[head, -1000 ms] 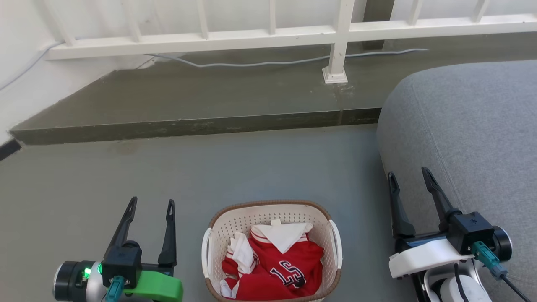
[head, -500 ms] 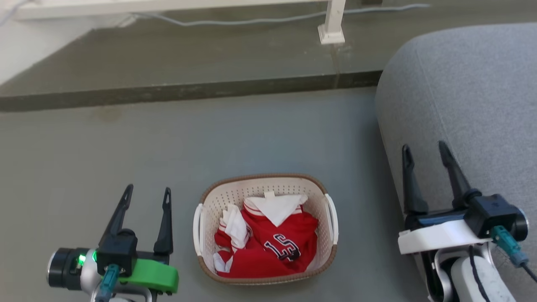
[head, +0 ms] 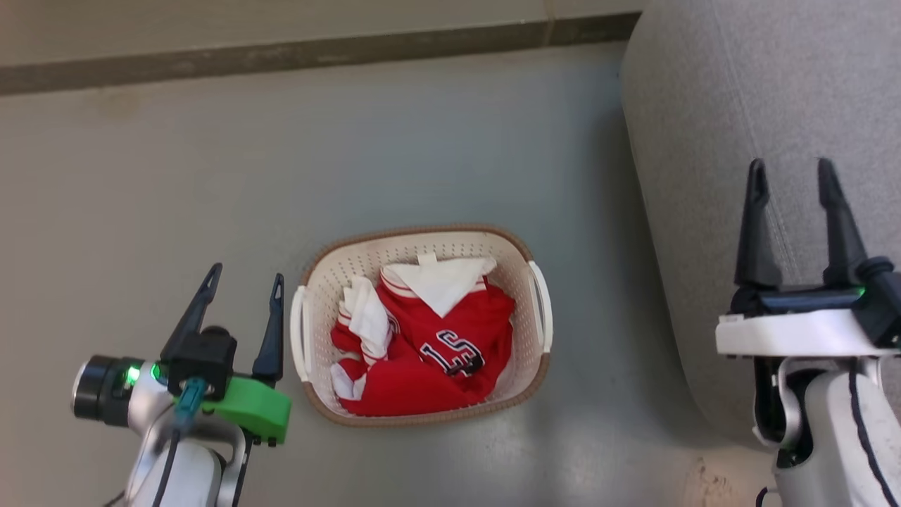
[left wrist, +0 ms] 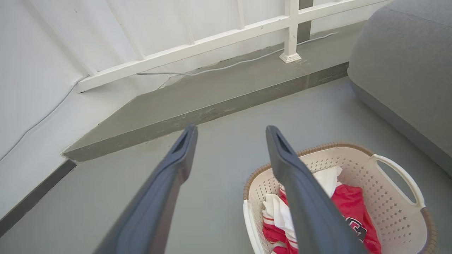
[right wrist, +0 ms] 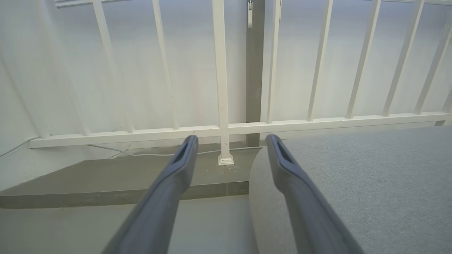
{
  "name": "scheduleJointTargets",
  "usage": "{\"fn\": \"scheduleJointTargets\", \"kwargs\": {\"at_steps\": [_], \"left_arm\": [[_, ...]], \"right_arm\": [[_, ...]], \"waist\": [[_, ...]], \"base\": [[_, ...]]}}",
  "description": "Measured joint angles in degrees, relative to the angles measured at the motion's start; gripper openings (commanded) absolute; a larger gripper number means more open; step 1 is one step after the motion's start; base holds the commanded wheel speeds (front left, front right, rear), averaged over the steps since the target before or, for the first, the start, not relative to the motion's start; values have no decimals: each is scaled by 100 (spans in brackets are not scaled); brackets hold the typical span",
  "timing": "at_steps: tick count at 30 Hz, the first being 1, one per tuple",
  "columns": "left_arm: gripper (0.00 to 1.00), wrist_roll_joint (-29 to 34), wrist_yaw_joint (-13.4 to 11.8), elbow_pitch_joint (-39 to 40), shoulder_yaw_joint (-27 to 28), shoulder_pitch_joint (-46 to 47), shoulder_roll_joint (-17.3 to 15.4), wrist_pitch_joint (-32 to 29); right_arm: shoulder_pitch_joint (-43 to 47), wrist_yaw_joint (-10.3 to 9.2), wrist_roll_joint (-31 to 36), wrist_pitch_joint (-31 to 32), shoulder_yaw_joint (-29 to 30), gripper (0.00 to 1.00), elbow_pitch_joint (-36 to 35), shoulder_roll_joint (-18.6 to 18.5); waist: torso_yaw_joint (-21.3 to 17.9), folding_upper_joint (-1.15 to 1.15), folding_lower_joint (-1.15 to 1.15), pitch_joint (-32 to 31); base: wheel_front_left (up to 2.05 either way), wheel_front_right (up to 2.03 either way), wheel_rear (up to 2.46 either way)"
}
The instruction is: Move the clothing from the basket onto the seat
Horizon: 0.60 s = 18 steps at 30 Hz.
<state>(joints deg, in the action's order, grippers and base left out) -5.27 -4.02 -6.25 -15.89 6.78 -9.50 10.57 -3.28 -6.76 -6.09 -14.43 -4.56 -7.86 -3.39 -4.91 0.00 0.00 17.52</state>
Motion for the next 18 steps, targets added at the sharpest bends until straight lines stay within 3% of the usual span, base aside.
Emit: {"fn": "scheduleJointTargets", "kwargs": {"at_steps": [18], "left_arm": [[100,452,435,-1088,-423,1342,-249,-610]], "right_arm": [[-1024,-33,-109,-16,268,100,-387,33]], "waist": [[-496,0,1,1536]], "base": [[0,0,0]]}}
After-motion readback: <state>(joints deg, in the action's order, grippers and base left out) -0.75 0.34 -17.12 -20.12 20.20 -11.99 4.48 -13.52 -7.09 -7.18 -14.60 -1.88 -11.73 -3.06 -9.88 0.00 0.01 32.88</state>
